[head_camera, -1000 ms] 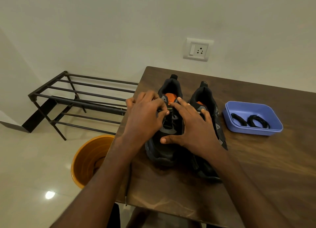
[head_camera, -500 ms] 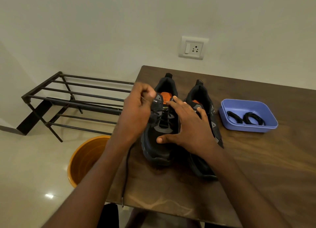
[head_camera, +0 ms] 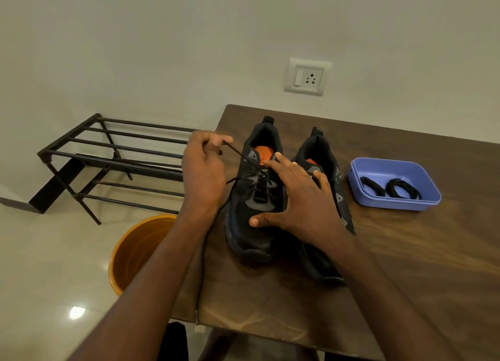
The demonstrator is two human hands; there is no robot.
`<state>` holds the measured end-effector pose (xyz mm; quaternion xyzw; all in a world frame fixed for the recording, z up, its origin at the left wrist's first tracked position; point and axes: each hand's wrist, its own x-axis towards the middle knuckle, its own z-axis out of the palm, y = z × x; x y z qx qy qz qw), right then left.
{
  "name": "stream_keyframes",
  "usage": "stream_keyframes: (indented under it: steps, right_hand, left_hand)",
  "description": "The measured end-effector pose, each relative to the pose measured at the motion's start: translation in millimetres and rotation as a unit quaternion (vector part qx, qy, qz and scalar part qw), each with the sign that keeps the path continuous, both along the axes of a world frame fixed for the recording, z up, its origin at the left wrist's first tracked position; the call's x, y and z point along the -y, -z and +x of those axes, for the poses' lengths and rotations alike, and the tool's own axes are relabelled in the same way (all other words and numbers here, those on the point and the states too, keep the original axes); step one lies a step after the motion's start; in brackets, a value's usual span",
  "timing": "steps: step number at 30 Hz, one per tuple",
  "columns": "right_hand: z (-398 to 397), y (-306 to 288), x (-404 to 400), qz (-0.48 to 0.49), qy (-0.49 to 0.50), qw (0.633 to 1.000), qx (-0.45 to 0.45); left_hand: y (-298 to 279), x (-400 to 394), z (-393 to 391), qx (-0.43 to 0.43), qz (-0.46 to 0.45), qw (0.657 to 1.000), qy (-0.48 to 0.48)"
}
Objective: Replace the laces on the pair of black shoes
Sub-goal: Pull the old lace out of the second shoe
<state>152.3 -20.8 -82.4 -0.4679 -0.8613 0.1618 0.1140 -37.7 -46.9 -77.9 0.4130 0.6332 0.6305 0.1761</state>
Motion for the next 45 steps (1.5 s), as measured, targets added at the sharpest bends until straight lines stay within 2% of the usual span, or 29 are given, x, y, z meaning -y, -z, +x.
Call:
stream_keyframes:
  steps: [1, 3, 4, 5, 6, 7, 9, 10, 13, 17, 19, 20, 21, 23, 25, 26, 27, 28, 32, 34, 37, 39, 41, 45]
  right_hand:
    - [0.0, -0.3, 0.0, -0.001, 0.0, 1.0, 0.0]
    - [0.1, -0.2, 0.1, 0.001, 0.0, 1.0, -0.002]
    - [0.6, 0.2, 0.2, 0.003, 0.0, 1.0, -0.002]
    - [0.7, 0.7, 0.0, 0.005, 0.0, 1.0, -0.002]
    - [1.0, 1.1, -0.1, 0.006, -0.001, 1.0, -0.001]
    - [0.7, 1.2, 0.2, 0.005, -0.001, 1.0, -0.001]
    - [0.6, 2.0, 0.4, 0.005, 0.001, 1.0, 0.0]
    - [-0.1, 2.5, 0.5, 0.006, 0.001, 1.0, 0.001]
    - [-0.7, 4.5, -0.8, 0.012, 0.004, 1.0, 0.009]
    - [-0.7, 2.4, -0.1, 0.005, 0.005, 1.0, 0.011]
    - [-0.5, 1.4, 0.6, 0.007, 0.005, 1.0, 0.006]
    - [-0.1, 1.3, 0.7, 0.006, 0.005, 1.0, 0.003]
    - [0.1, 0.9, 0.7, 0.005, 0.006, 1.0, -0.001]
    - [0.4, 0.7, 0.2, 0.002, 0.005, 1.0, -0.005]
    - [0.7, 0.0, 0.3, -0.001, 0.005, 1.0, -0.005]
    - [0.8, -0.3, 0.5, -0.001, 0.006, 1.0, -0.006]
    - [0.5, -0.7, 0.8, -0.001, 0.006, 1.0, -0.007]
    - [0.3, -1.2, 1.2, -0.001, 0.005, 1.0, -0.006]
    - [-5.5, -2.9, 4.4, 0.003, 0.004, 1.0, 0.006]
    - [-13.1, -4.0, 7.8, 0.021, 0.029, 0.999, -0.024]
    - [-28.4, -7.2, 10.2, 0.084, 0.093, 0.991, -0.046]
    - [-38.1, -9.8, 9.2, 0.108, 0.122, 0.986, -0.035]
    - [-45.3, -11.8, 8.0, 0.111, 0.131, 0.985, -0.004]
    - [-49.7, -14.8, 7.7, 0.093, 0.11, 0.989, 0.032]
  left_hand:
    - [-4.8, 0.1, 1.3, 0.12, 0.018, 0.993, 0.015]
    - [-13.3, 0.8, 2.2, 0.329, 0.063, 0.94, 0.061]
    - [-15.3, 1.8, 0.8, 0.38, 0.075, 0.919, 0.072]
    - [-16.0, 2.7, -1.9, 0.386, 0.069, 0.917, 0.067]
    - [-14.5, 2.8, -4.9, 0.348, 0.042, 0.935, 0.054]
    - [-12.3, 3.5, -6.0, 0.271, 0.003, 0.961, 0.045]
    - [-5.4, 2.8, -3.2, 0.058, -0.071, 0.994, 0.061]
    - [-1.3, 2.1, -1.9, -0.046, -0.098, 0.99, 0.09]
    - [9.5, 2.6, 5.7, -0.282, -0.159, 0.932, 0.165]
    - [5.9, 2.4, 7.8, -0.379, -0.14, 0.908, 0.111]
    - [6.4, 2.3, 5.2, -0.393, -0.14, 0.904, 0.088]
    - [7.9, 2.3, 3.5, -0.365, -0.134, 0.918, 0.078]
    - [8.6, 2.4, 2.4, -0.304, -0.126, 0.942, 0.068]
    - [7.0, 1.9, 2.0, -0.124, -0.121, 0.984, 0.039]
    - [1.0, -0.6, -1.6, 0.069, -0.112, 0.991, 0.021]
    - [-0.4, -1.8, -6.1, 0.134, -0.105, 0.985, 0.028]
    - [-2.1, -0.6, -10.6, 0.154, -0.107, 0.981, 0.045]
    - [-3.9, 1.9, -14.8, 0.128, -0.123, 0.982, 0.064]
    - [-5.6, 15.3, -20.1, -0.081, -0.192, 0.972, 0.107]
    - [-7.3, 15.5, -21.4, -0.198, -0.225, 0.948, 0.106]
    - [-5.1, 14.1, -19.8, -0.316, -0.235, 0.915, 0.085]
    - [-5.1, 14.1, -16.6, -0.354, -0.198, 0.912, 0.066]
    - [-4.6, 11.4, -16.1, -0.36, -0.169, 0.912, 0.098]
    - [0.9, 4.3, -16.4, -0.305, -0.15, 0.897, 0.282]
